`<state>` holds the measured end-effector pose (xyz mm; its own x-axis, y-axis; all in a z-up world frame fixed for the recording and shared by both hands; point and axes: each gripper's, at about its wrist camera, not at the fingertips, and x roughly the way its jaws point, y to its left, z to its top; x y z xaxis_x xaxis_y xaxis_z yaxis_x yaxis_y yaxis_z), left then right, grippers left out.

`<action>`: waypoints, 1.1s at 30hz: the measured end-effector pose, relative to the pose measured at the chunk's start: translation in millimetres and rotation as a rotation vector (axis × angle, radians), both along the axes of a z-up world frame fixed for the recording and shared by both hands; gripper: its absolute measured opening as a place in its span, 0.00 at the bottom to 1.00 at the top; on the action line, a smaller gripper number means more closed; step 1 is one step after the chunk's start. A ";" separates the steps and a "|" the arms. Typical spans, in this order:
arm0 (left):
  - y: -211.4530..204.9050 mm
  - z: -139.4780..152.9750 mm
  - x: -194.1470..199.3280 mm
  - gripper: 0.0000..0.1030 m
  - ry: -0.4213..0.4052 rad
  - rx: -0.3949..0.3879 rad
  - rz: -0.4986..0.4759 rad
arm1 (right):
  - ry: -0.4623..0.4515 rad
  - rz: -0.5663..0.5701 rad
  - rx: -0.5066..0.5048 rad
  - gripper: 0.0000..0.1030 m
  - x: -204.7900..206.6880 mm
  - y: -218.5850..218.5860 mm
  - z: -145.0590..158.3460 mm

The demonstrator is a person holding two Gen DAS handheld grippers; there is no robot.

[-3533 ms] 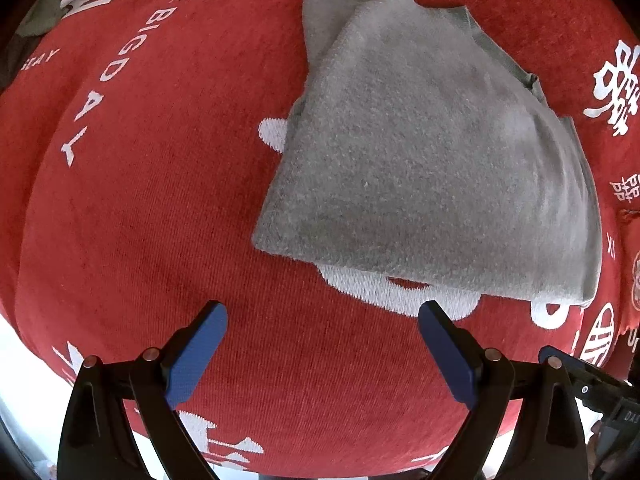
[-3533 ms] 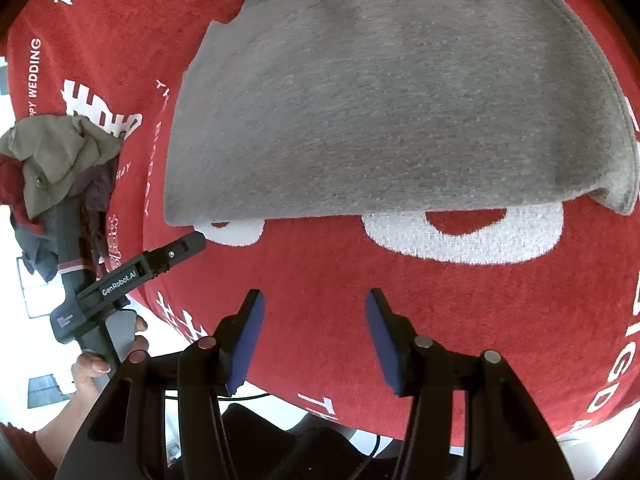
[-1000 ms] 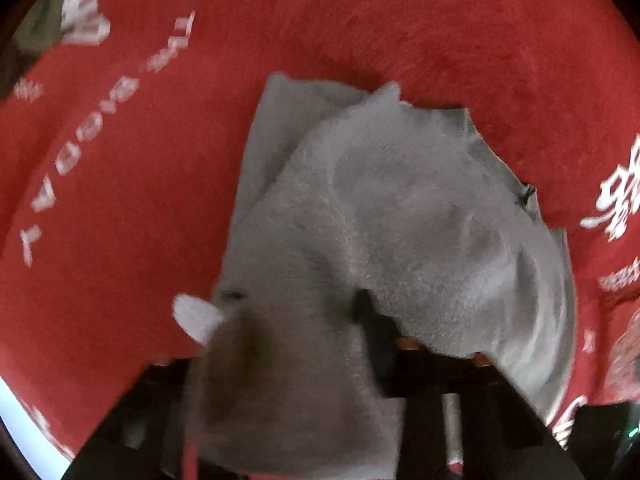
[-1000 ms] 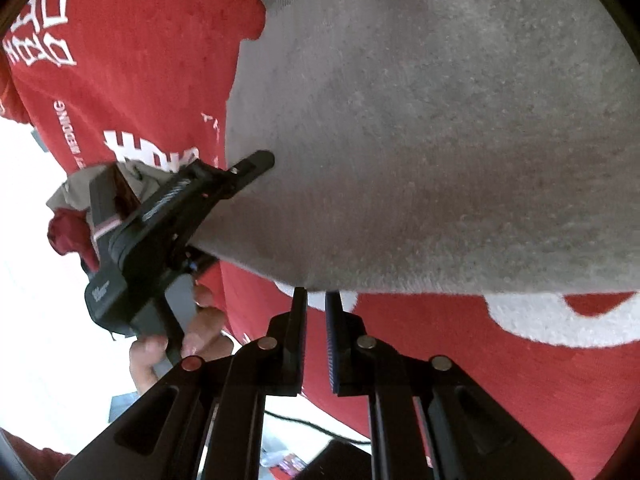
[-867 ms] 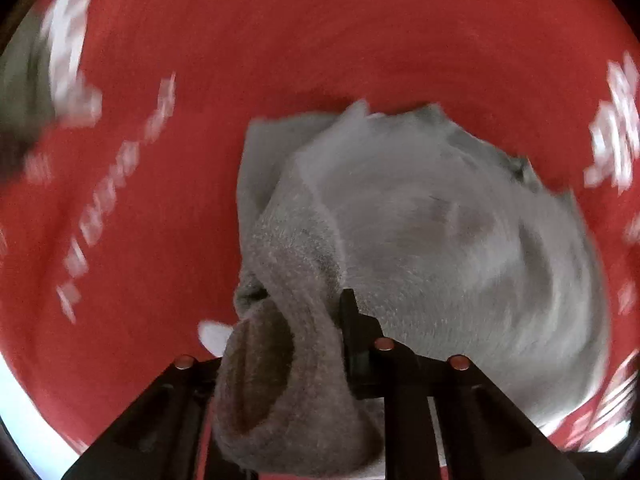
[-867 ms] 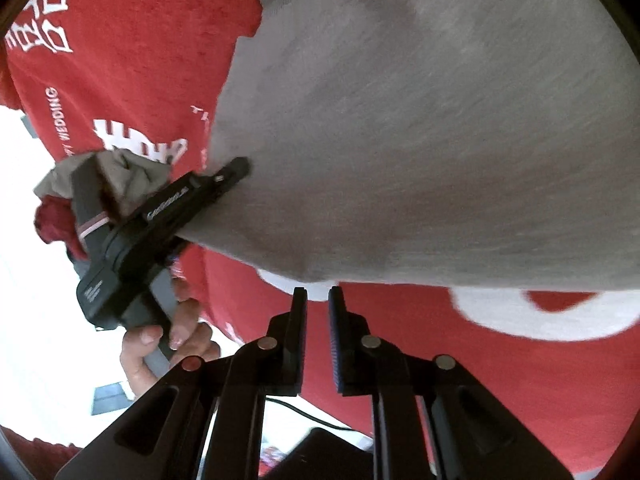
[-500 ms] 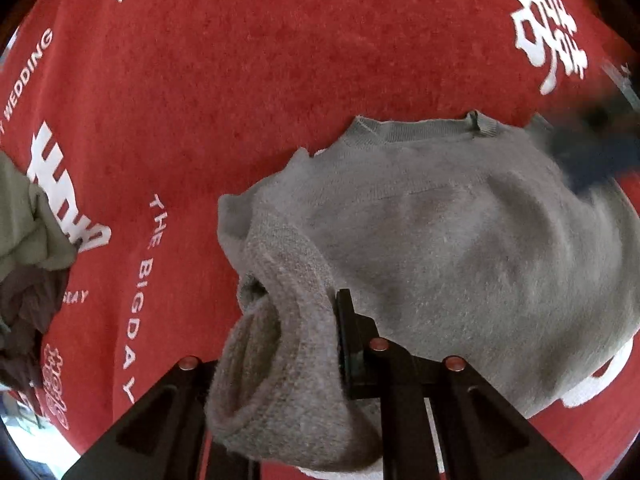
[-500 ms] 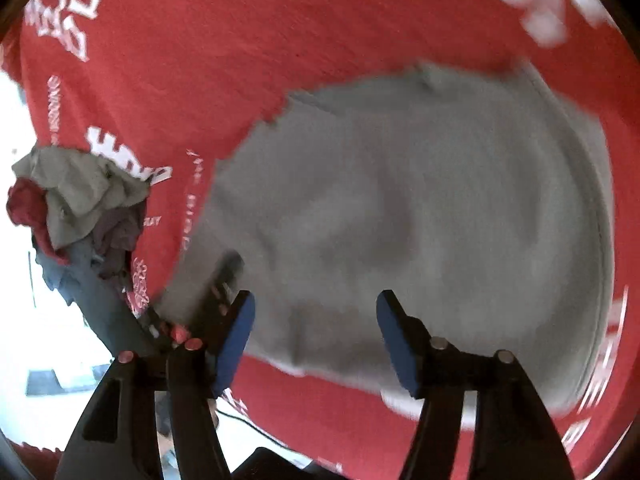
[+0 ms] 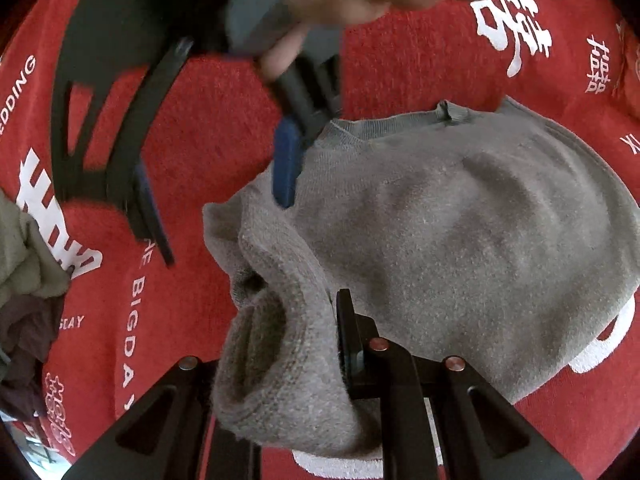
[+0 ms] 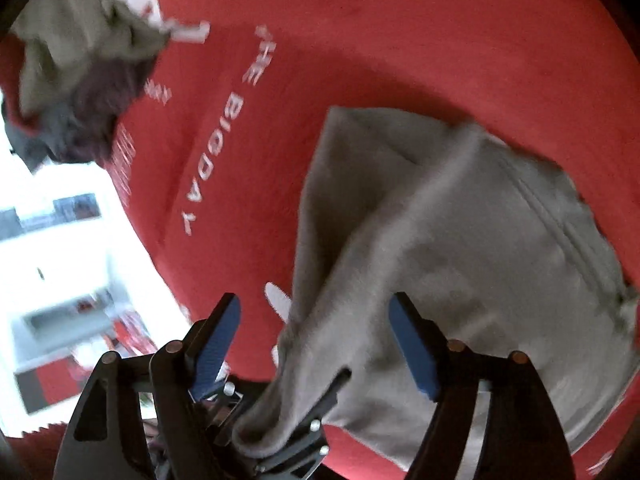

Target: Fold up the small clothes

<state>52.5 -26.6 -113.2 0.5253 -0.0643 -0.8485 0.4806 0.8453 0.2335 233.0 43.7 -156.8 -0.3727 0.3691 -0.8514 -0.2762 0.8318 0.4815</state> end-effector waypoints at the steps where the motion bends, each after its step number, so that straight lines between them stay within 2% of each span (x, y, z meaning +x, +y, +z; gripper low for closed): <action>1: 0.4 0.7 -1.8 0.15 0.000 -0.004 0.000 | 0.003 0.049 -0.027 0.77 0.2 12.0 -5.5; 4: 3.2 -1.2 -3.3 0.15 -0.015 0.001 -0.026 | -0.004 0.119 -0.099 0.77 -0.3 33.8 -16.5; 9: 3.7 -1.6 -0.1 0.15 -0.013 -0.010 -0.017 | -0.020 0.162 -0.219 0.77 -1.8 48.9 -37.7; 10: 3.9 -1.4 0.8 0.15 -0.010 -0.014 -0.012 | -0.035 0.170 -0.243 0.74 -3.7 49.3 -41.0; 12: 4.5 0.2 2.4 0.15 -0.003 -0.019 -0.002 | -0.090 0.191 -0.296 0.26 -7.6 45.0 -41.4; 14: 5.9 8.0 1.4 0.15 0.001 -0.044 -0.004 | -0.100 0.125 -0.217 0.15 -8.4 29.0 -31.7; 20: -10.0 49.9 -7.4 0.15 -0.003 -0.136 -0.043 | -0.163 -0.106 0.048 0.14 -21.4 -39.6 15.9; 22: -20.1 61.9 -11.0 0.15 -0.018 -0.145 -0.065 | -0.203 -0.185 0.126 0.14 -29.7 -66.9 36.3; 29: -84.9 108.4 -35.8 0.15 -0.073 -0.184 -0.208 | -0.357 -0.394 0.257 0.14 -68.3 -162.4 101.8; 33: -132.8 116.6 -53.9 0.15 -0.081 -0.192 -0.300 | -0.428 -0.485 0.274 0.14 -98.2 -228.1 121.2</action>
<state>-1.4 -159.4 3.4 0.5240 -0.3801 -0.7622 0.7002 0.7017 0.1314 134.9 -184.4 -35.6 0.2354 0.6310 -0.7392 -0.1168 0.7734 0.6231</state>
